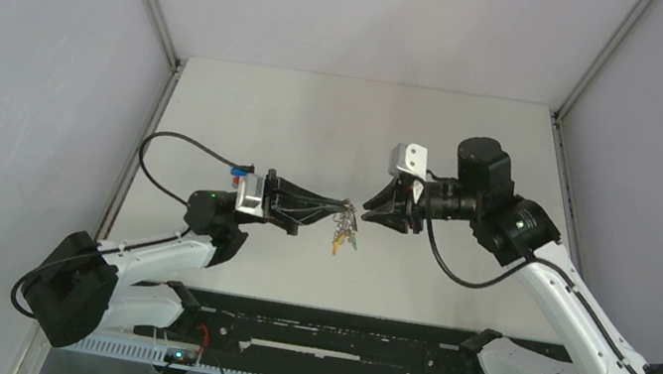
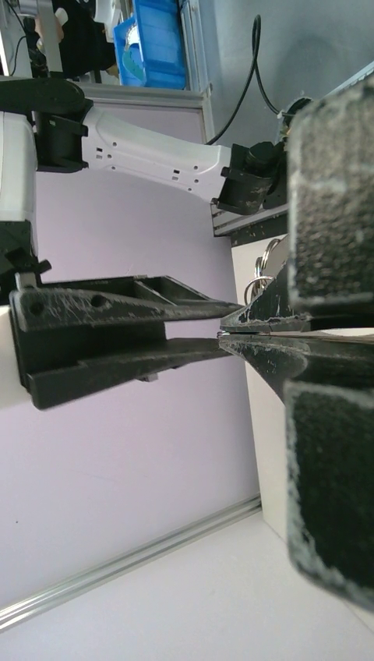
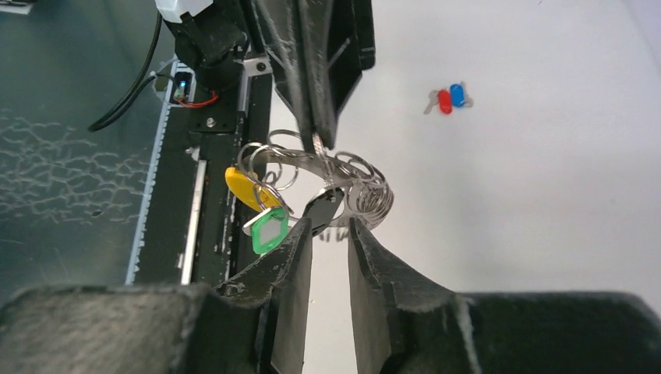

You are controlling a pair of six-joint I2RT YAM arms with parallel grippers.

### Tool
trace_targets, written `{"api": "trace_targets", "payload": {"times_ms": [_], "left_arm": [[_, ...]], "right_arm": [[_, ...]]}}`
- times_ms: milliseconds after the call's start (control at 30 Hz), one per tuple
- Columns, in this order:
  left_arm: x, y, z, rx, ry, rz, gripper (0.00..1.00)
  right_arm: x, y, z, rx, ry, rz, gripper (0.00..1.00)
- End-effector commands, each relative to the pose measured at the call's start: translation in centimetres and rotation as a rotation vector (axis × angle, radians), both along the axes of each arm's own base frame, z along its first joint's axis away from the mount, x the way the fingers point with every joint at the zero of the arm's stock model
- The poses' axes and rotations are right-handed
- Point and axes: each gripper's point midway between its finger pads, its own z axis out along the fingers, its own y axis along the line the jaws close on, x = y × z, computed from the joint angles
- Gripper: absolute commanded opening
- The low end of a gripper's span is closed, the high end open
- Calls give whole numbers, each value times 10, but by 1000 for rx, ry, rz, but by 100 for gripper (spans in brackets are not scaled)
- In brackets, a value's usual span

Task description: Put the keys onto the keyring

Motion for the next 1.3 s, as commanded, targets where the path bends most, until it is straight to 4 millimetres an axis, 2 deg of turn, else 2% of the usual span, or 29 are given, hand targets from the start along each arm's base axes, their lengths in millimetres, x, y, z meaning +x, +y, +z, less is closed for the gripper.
{"api": "trace_targets", "payload": {"times_ms": [0,133,433,700,867,1000,1067,1267], "left_arm": [[-1,4,11,-54,-35,25,0],[0,3,11,-54,-27,20,0],[-1,4,12,-55,-29,16,0],[-2,3,11,-51,-27,11,0],[1,0,5,-36,-11,8,0],[13,-2,-8,-18,29,39,0],[24,-1,-17,-11,59,75,6],[47,9,-36,-3,143,182,41]], "right_arm": [[1,4,24,61,-198,14,24],[1,10,25,59,-243,19,28],[7,21,28,69,-281,16,27],[1,25,27,82,-264,56,17],[-2,24,29,85,-262,58,1],[-2,18,28,69,-256,26,0],[2,13,23,37,-226,-24,0],[32,-4,10,-119,-87,-286,0]]}}
